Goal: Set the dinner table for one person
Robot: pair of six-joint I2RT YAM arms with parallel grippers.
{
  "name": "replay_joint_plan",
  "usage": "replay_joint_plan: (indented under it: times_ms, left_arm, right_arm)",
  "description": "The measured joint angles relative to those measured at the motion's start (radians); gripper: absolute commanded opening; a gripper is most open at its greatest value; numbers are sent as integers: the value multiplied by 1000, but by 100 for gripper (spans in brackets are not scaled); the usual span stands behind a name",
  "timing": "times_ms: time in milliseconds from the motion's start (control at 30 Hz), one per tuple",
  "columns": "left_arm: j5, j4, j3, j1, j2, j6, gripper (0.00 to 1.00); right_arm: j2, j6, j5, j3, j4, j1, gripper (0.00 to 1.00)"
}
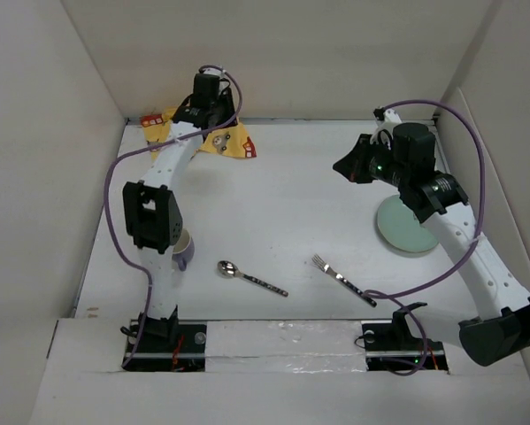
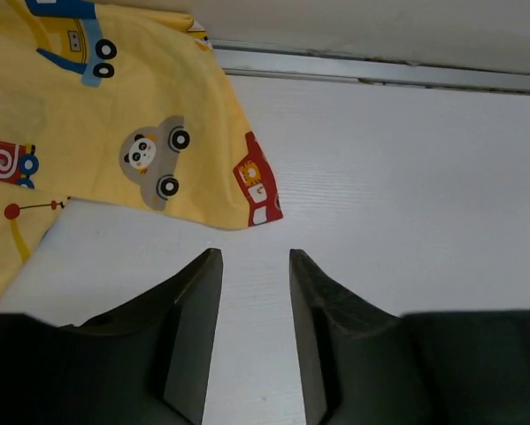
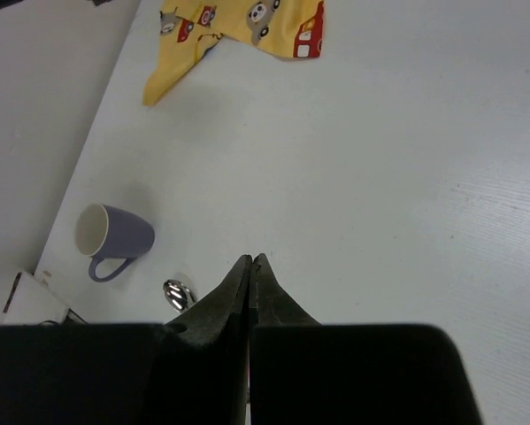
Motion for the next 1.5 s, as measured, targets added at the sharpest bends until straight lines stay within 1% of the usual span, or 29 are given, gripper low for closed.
replay_joint_plan:
  times_ms: [33,67,100,167,200,300,400,500,600,667,767,800,867,967,1100,1167,1267,1400,1500]
  left_arm:
    - [-19,-16,41,-5,47,-3,44]
    - [-37,-27,76,-9,91,-5,44]
    - [-52,-42,103,-10,130,-8,47]
    - [-83,-63,165,-10,213,-14,47]
    - [-95,-71,188,-10,252,-19,48]
    - [-111,-79,226,-14,348,-44,53]
    - [-126,-90,231,-21,418,-62,52]
    - [-137,-97,261,-37,484,-71,47]
    - [-154,-94,297,-52,525,-77,46]
    - [-161,-92,313,-60,530,-81,46]
    - [-164,-87,326,-66,533,-90,23]
    - [-164,-85,327,-66,534,-90,10]
    - [-164,-85,327,-66,534,-88,0]
    - [-158,-71,310,-68,535,-92,0]
    - [-149,-29,245,-80,509,-88,0]
    - [-143,-32,225,-100,491,-85,0]
    - [-124,-23,187,-153,434,-85,0]
    - [-97,-12,130,-216,320,-86,0]
    - [-74,-12,106,-243,241,-83,0]
  right_arm:
    - [4,0,0,0,0,0,0]
    - [9,0,0,0,0,0,0]
    - [12,1,0,0,-1,0,0]
    - [19,4,0,0,-1,0,4]
    - [23,8,-1,0,-1,1,13]
    - [38,12,-4,0,-2,10,30]
    - [50,12,-7,0,-4,34,33]
    - [55,12,-8,0,-4,68,33]
    - [65,16,-6,0,-5,121,33]
    - [74,19,6,0,-5,163,33]
    - [80,27,20,0,-7,213,32]
    - [80,27,24,0,-7,223,32]
    - [80,31,32,0,-6,230,32]
    - [80,34,54,0,-6,230,31]
    - [79,36,84,0,-4,230,26]
    - [79,38,99,0,-4,230,25]
    - [77,40,116,0,-2,225,24]
    - [64,43,127,0,-2,211,24]
    - [39,45,132,-2,1,195,24]
